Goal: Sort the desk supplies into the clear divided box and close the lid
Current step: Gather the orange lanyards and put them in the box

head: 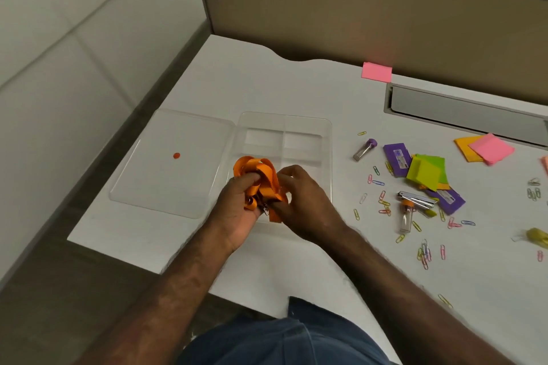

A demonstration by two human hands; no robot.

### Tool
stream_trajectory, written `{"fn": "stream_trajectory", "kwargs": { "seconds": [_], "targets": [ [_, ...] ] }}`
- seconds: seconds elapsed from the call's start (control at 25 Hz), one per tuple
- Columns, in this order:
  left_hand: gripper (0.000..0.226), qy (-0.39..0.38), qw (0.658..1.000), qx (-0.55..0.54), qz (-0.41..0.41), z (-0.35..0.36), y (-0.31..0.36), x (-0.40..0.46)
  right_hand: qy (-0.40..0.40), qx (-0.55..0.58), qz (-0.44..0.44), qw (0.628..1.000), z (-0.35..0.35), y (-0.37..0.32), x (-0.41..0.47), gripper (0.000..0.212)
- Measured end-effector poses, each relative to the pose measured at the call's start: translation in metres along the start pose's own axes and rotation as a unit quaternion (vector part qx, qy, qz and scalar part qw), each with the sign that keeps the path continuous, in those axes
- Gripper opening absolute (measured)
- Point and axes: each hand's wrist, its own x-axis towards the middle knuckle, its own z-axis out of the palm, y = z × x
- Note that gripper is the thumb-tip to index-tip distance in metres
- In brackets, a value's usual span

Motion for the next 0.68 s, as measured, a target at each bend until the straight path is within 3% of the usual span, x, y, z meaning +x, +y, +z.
{"fn": "stream_trajectory", "kwargs": {
  "seconds": [0.08, 0.2, 0.32, 0.52, 0.68],
  "targets": [
    [0.021, 0.037, 0.998, 0.056, 0.018, -0.008, 0.002, 0.007, -0.039, 0.06, 0.02, 0.997, 0.003, -0.003, 0.004, 0.042],
    [0.044, 0.037, 0.981, 0.177, 0.069, -0.021, 0.008, 0.015, -0.068, 0.173, 0.05, 0.981, 0.004, -0.007, 0.005, 0.055],
    [0.066, 0.031, 0.906, 0.401, 0.134, -0.03, 0.007, 0.025, -0.032, 0.278, 0.08, 0.957, 0.009, -0.009, 0.007, 0.06],
    [0.066, -0.041, 0.812, 0.541, 0.214, -0.042, 0.0, 0.037, 0.061, 0.159, 0.091, 0.981, 0.022, -0.002, 0.017, 0.03],
    [0.064, -0.075, 0.719, 0.649, 0.236, -0.058, -0.003, 0.036, 0.092, 0.059, 0.089, 0.99, 0.032, 0.003, 0.02, 0.022]
  ]
}}
